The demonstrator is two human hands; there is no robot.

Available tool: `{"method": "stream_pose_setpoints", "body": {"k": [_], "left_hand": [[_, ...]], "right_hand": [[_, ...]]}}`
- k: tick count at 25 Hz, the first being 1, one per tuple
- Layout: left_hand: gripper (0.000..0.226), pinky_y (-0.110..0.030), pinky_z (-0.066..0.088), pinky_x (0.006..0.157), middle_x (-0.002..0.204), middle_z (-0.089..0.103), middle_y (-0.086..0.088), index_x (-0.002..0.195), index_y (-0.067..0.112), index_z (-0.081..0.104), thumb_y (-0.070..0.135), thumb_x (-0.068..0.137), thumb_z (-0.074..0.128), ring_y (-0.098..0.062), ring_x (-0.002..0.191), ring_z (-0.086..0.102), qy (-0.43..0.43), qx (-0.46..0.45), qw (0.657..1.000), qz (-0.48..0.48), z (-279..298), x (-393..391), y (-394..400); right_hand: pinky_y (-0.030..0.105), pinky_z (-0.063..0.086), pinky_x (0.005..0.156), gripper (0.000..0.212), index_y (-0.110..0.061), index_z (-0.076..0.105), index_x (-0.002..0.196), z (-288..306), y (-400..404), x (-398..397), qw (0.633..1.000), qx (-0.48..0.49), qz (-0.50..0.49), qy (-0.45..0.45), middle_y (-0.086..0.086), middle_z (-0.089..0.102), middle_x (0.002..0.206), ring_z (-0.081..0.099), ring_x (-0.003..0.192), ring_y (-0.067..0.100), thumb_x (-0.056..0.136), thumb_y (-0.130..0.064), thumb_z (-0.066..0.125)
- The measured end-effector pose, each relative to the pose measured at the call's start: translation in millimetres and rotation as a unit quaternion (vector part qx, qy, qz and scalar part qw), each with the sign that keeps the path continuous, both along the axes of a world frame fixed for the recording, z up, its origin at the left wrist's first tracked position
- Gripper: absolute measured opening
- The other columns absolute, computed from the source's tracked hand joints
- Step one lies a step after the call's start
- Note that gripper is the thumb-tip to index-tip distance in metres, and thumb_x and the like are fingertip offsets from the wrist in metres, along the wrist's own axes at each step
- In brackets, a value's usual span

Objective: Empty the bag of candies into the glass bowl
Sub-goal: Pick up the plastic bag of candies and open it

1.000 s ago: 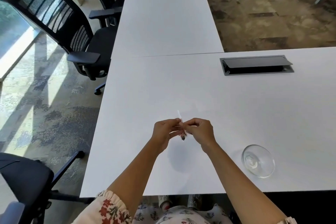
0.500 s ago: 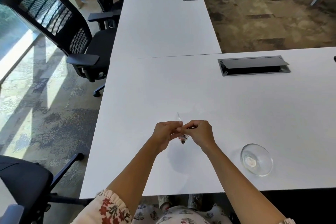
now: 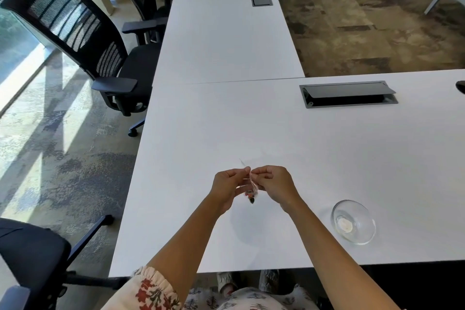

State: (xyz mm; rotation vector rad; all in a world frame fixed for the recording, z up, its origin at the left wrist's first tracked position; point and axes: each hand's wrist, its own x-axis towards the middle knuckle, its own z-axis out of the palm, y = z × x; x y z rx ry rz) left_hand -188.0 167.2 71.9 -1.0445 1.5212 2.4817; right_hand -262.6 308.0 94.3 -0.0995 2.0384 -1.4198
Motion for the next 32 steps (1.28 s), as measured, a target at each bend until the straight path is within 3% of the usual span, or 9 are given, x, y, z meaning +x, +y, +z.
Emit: {"method": "stream_pose_setpoints", "body": {"k": [3, 7, 11, 15, 19, 22, 25, 27, 32], "left_hand": [[0.035, -0.039, 0.064, 0.083, 0.099, 0.074, -0.033, 0.100, -0.017, 0.071, 0.017, 0.093, 0.074, -0.035, 0.084, 0.074, -0.005, -0.030, 0.999, -0.010, -0.3, 0.2, 2.7], [0.026, -0.029, 0.063, 0.076, 0.091, 0.077, -0.023, 0.089, -0.010, 0.075, 0.017, 0.090, 0.077, -0.028, 0.079, 0.075, -0.015, -0.038, 0.999, 0.013, 8.0, -2.4, 4.7], [0.027, -0.030, 0.062, 0.075, 0.084, 0.070, -0.021, 0.081, -0.006, 0.076, 0.021, 0.088, 0.080, -0.027, 0.077, 0.067, -0.009, -0.027, 1.000, 0.009, 13.3, -3.1, -0.3], [0.025, -0.028, 0.058, 0.070, 0.078, 0.065, -0.016, 0.083, -0.003, 0.075, 0.021, 0.087, 0.080, -0.022, 0.068, 0.063, -0.014, -0.007, 1.000, 0.005, 14.7, 1.0, -5.5], [0.016, -0.027, 0.061, 0.075, 0.082, 0.072, -0.012, 0.089, -0.003, 0.073, 0.013, 0.092, 0.074, -0.020, 0.077, 0.069, 0.000, 0.029, 0.999, -0.023, 19.3, 3.4, -9.5], [0.012, -0.031, 0.063, 0.074, 0.078, 0.074, -0.012, 0.084, -0.002, 0.069, 0.006, 0.093, 0.071, -0.018, 0.070, 0.072, -0.002, 0.011, 0.999, -0.041, 25.5, 1.4, -10.9], [0.014, -0.031, 0.063, 0.072, 0.076, 0.072, -0.014, 0.078, 0.000, 0.067, -0.001, 0.092, 0.071, -0.021, 0.069, 0.074, 0.001, -0.014, 0.999, -0.036, 26.4, 1.2, -11.6], [0.009, -0.031, 0.063, 0.073, 0.082, 0.073, -0.019, 0.081, -0.003, 0.071, -0.005, 0.089, 0.072, -0.026, 0.073, 0.074, -0.005, -0.021, 1.000, -0.019, 24.9, 1.9, -11.5], [0.012, -0.031, 0.064, 0.075, 0.097, 0.074, -0.031, 0.094, -0.016, 0.073, -0.007, 0.086, 0.071, -0.036, 0.086, 0.075, -0.025, -0.044, 0.999, 0.007, 21.6, 2.9, -4.5]], "right_hand": [[0.018, 0.056, 0.064, 0.008, -0.016, 0.081, 0.085, 8.6, -4.5, 6.0, 0.989, 0.095, 0.036, 0.106, -0.002, 0.078, 0.073, 0.074, 0.067, 0.008, 0.085, -0.022, 0.075], [0.018, 0.050, 0.054, 0.016, -0.018, 0.080, 0.075, 10.9, -9.4, 13.3, 0.973, 0.118, 0.049, 0.195, -0.004, 0.073, 0.060, 0.069, 0.058, 0.007, 0.087, -0.018, 0.070], [0.007, 0.045, 0.055, 0.013, -0.017, 0.080, 0.079, 9.3, -6.4, 8.1, 0.982, 0.082, 0.031, 0.167, -0.010, 0.071, 0.062, 0.066, 0.056, -0.004, 0.090, -0.019, 0.073], [0.028, 0.061, 0.077, 0.021, -0.011, 0.080, 0.082, 8.2, -5.7, 3.0, 0.998, 0.024, 0.041, 0.052, 0.004, 0.079, 0.075, 0.077, 0.072, 0.015, 0.093, -0.021, 0.066], [0.031, 0.061, 0.072, 0.020, -0.004, 0.078, 0.082, 6.2, -5.9, 7.0, 0.997, -0.041, -0.041, -0.045, 0.016, 0.078, 0.083, 0.077, 0.075, 0.029, 0.091, -0.018, 0.067], [0.036, 0.062, 0.073, 0.022, -0.006, 0.076, 0.079, 3.3, -8.3, 12.3, 0.999, 0.004, -0.036, 0.017, 0.012, 0.077, 0.079, 0.076, 0.076, 0.031, 0.091, -0.021, 0.066], [0.016, 0.051, 0.059, 0.017, -0.010, 0.077, 0.084, 6.1, -7.0, 15.0, 0.994, 0.033, -0.007, 0.100, 0.001, 0.076, 0.074, 0.070, 0.062, 0.006, 0.094, -0.019, 0.067], [0.009, 0.047, 0.058, 0.014, -0.012, 0.077, 0.085, 8.8, -5.2, 16.0, 0.989, 0.035, 0.006, 0.143, -0.005, 0.075, 0.073, 0.067, 0.061, -0.003, 0.094, -0.019, 0.069], [0.014, 0.050, 0.052, 0.015, -0.016, 0.070, 0.078, 13.4, -8.6, 24.2, 0.973, 0.100, -0.004, 0.208, -0.009, 0.071, 0.066, 0.066, 0.058, 0.002, 0.092, -0.019, 0.066]]}}
